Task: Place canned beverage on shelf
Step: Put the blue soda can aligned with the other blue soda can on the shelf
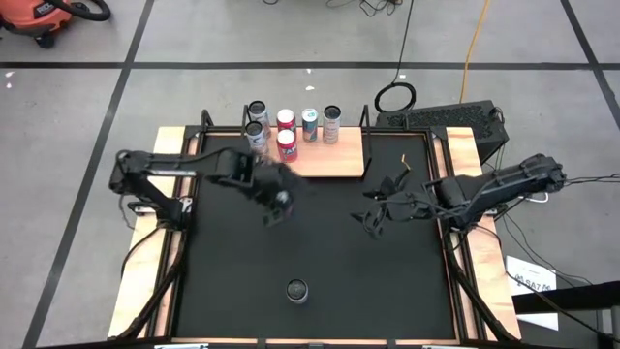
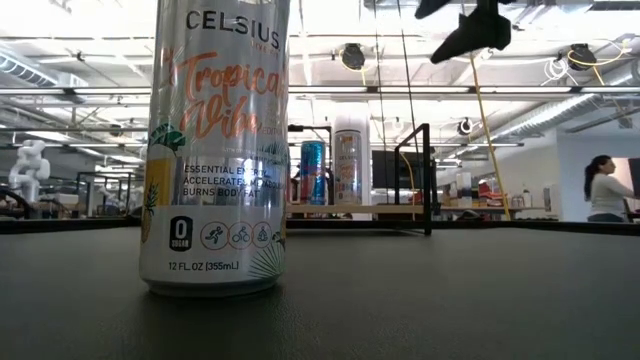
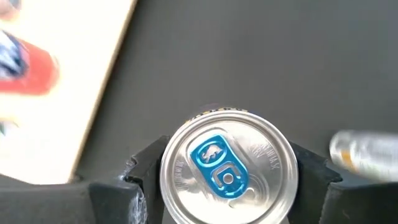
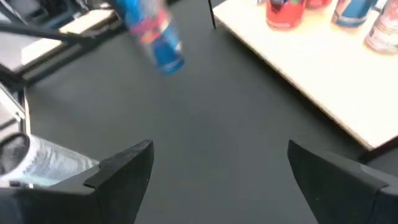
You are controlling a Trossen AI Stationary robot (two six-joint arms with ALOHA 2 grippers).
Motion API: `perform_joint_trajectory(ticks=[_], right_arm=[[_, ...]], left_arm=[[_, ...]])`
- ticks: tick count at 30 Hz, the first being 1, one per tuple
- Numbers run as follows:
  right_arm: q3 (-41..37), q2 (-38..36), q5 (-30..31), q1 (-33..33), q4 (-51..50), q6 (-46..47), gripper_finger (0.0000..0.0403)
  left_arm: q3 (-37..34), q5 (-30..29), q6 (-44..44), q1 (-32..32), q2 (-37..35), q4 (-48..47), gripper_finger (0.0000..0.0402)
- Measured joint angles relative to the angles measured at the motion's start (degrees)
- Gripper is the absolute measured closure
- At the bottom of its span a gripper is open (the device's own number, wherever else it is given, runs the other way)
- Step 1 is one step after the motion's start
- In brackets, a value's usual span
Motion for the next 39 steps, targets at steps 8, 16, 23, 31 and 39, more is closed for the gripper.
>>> perform_joint_trajectory(ticks=[8, 16, 23, 31, 39], right_arm=[[0.00, -0.01, -0.32, -0.86, -3.25, -0.17, 0.0046], [0.00, -0.02, -0.21, -2.03, -3.21, 3.90, 0.0046], [0.00, -0.02, 1.68, -3.66, -3.17, 9.21, 0.0046], [0.00, 0.00, 1.73, -5.95, -3.02, 12.59, 0.0046], [0.00, 0.00, 1.73, -6.98, -2.89, 15.00, 0.0046]], left_arm=[[12.32, 1.01, 9.73, 9.54, 8.76, -0.18, 0.0174], [21.58, 4.07, 20.05, 16.91, 17.67, -2.49, 0.0174], [25.98, 4.04, 29.72, 22.38, 22.45, -2.34, 0.0174], [26.76, 4.41, 36.20, 27.38, 26.67, -0.42, 0.0174], [26.74, 4.74, 39.58, 28.05, 29.99, -0.26, 0.0174]])
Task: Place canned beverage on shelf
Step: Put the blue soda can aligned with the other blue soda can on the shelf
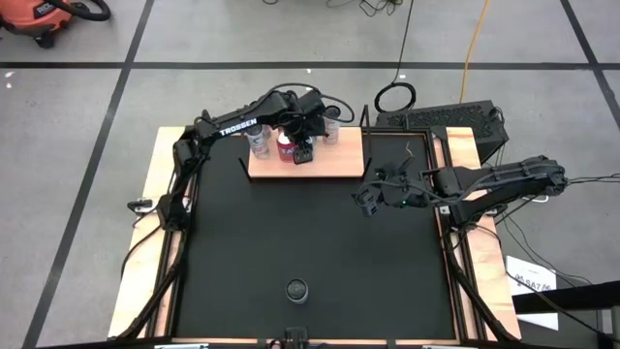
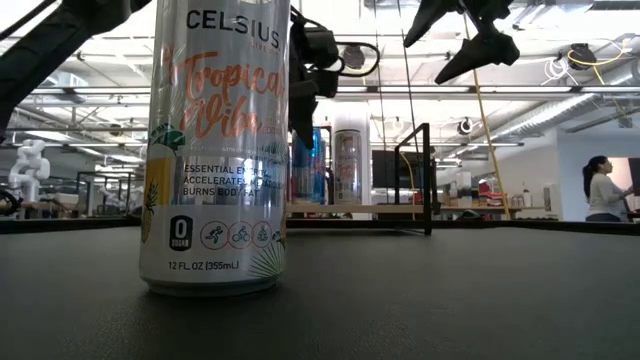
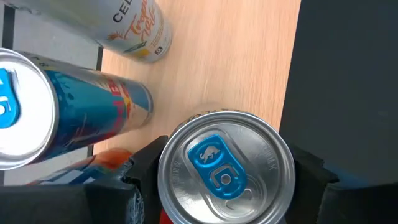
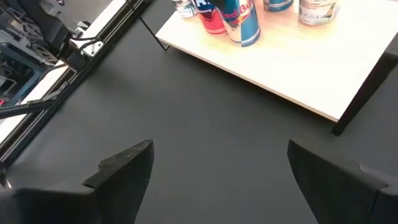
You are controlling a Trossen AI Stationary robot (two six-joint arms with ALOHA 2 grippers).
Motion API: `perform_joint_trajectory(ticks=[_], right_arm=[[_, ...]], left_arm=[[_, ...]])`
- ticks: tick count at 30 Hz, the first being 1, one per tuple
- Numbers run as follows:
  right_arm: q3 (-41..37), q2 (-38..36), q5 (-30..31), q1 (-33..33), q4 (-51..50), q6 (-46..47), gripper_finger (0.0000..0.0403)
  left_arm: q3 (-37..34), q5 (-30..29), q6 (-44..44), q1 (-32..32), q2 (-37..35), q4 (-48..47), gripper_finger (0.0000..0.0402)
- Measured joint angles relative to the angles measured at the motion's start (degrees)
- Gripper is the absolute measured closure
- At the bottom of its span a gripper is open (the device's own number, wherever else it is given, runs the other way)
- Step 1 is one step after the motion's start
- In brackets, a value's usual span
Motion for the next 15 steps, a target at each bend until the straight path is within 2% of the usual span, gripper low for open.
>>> perform_joint_trajectory(ticks=[15], right_arm=[[0.00, 0.00, 0.00, 0.02, 0.18, 1.62, 0.0046]], left_arm=[[0.70, 1.56, 2.78, 0.00, 0.07, 3.35, 0.0174]])
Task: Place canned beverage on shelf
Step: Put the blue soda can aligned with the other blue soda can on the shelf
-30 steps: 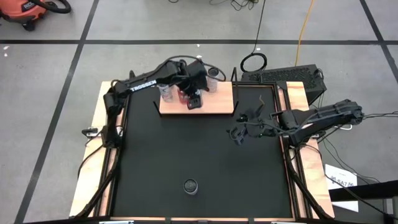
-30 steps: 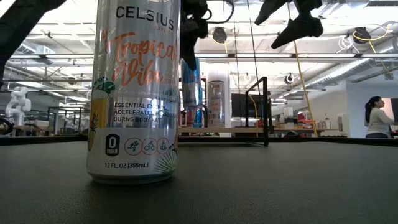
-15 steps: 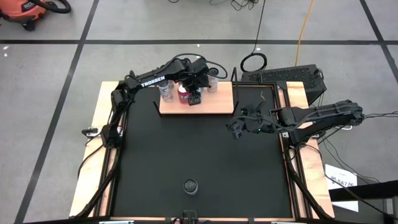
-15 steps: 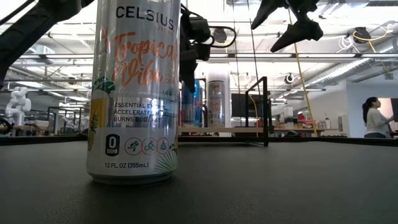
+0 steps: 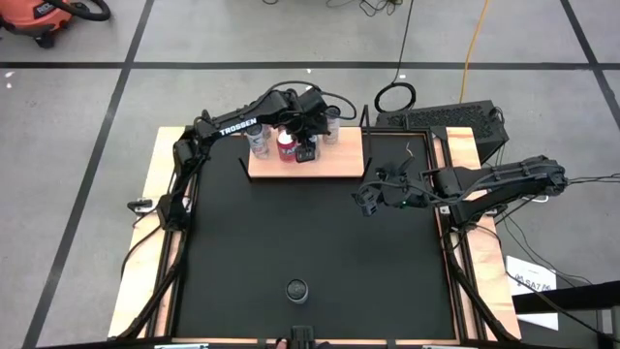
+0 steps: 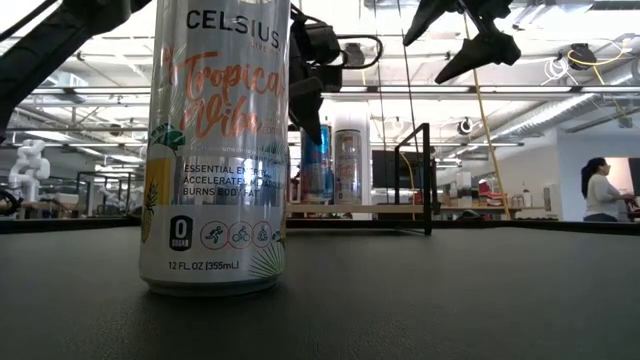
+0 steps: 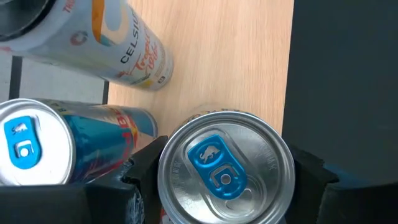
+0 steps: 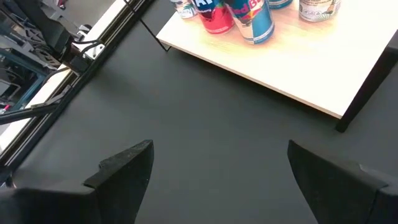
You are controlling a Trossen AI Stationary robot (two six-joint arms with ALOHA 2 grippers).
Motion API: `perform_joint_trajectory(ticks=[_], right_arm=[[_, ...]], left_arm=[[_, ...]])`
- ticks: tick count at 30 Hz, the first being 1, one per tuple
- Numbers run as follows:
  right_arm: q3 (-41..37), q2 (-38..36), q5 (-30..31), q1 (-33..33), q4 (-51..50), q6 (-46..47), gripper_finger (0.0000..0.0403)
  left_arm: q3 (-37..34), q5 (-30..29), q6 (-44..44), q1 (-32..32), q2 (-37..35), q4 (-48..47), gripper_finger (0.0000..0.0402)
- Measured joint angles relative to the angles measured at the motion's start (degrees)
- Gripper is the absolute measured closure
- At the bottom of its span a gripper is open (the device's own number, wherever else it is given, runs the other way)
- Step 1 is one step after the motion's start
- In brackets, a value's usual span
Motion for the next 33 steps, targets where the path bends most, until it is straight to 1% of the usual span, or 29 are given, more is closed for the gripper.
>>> perform_joint_trajectory(ticks=[14, 17, 23, 27, 33], right_arm=[[0.00, 0.00, -0.02, 0.02, 0.00, 0.00, 0.0046], [0.00, 0.00, -0.02, 0.02, 0.00, 0.00, 0.0046], [0.00, 0.00, -0.02, 0.02, 0.03, 0.24, 0.0046], [0.00, 0.00, -0.04, 0.02, 0.82, 0.24, 0.0046], [0.00, 0.00, -0.02, 0.04, 0.92, 1.07, 0.0046]], left_arm=[[0.00, 0.17, 0.28, 0.11, 0.00, 0.30, 0.0170], [0.00, 0.59, 0.76, 0.13, 0.00, 0.43, 0.0158], [0.09, 0.63, -0.17, 0.24, 0.00, 0.43, 0.0121], [0.09, -1.59, -0.19, 0.26, 0.00, 0.37, 0.0106], [0.09, -5.38, -0.20, 0.35, -0.27, 0.16, 0.0102]])
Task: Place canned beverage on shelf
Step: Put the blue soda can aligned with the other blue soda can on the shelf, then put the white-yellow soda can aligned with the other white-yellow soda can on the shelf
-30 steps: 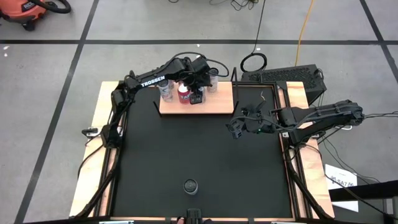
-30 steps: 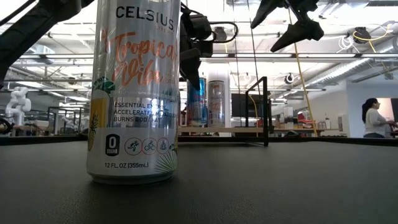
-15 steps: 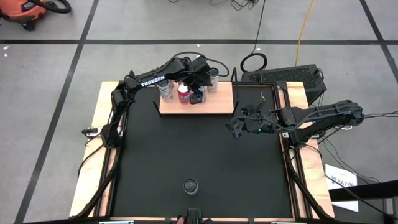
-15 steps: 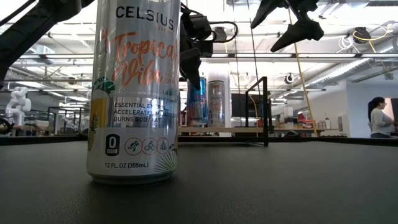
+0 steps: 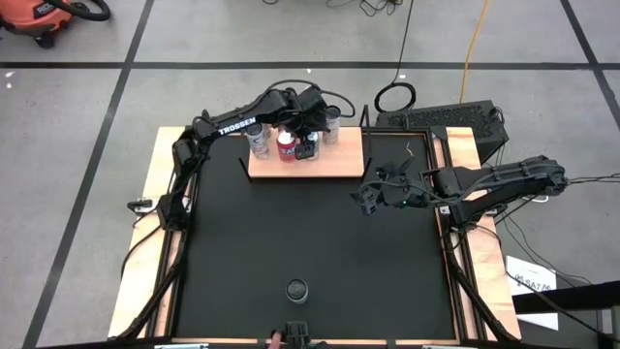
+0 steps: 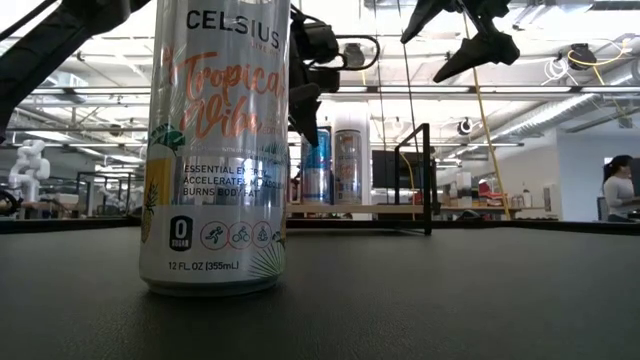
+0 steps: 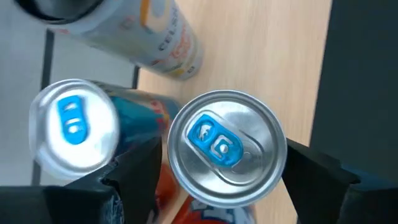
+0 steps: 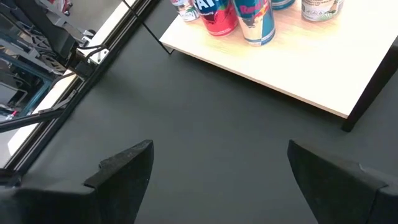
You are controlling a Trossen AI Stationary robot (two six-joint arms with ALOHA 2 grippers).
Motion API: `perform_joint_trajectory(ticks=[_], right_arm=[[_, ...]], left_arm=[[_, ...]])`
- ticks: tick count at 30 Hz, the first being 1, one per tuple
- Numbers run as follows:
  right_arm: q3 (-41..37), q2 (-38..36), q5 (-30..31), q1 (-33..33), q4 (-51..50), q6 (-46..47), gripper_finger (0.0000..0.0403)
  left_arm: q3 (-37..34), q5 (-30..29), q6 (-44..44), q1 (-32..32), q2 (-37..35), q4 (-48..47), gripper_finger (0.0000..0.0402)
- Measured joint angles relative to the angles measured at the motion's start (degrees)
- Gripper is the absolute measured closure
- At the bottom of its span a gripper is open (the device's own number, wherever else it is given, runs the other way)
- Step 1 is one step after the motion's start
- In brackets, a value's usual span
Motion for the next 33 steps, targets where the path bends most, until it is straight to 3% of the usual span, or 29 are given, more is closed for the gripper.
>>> perform_joint_trajectory(ticks=[11, 18, 26, 29, 33], right_arm=[[0.00, 0.00, 0.00, 0.00, -0.02, 0.46, 0.0046], [0.00, 0.00, 0.00, 0.00, -0.02, 0.59, 0.0046], [0.00, 0.00, -0.21, 0.09, -0.08, -0.36, 0.0046], [-0.01, 0.00, 0.26, 0.97, 0.02, -1.42, 0.0046], [0.00, 0.02, 2.76, 3.52, -0.23, -1.95, 0.0046]], left_arm=[[3.57, -1.13, -0.07, 0.10, -0.21, -1.56, 0.0102], [7.88, -1.34, -0.22, 0.00, -0.25, -7.60, 0.0101], [16.10, -0.33, -7.21, -0.93, -0.35, -12.46, 0.0103], [15.52, 3.39, -10.75, -1.90, -2.66, -11.46, 0.0108], [15.54, 3.48, -13.91, -5.24, -5.14, -11.81, 0.0114]])
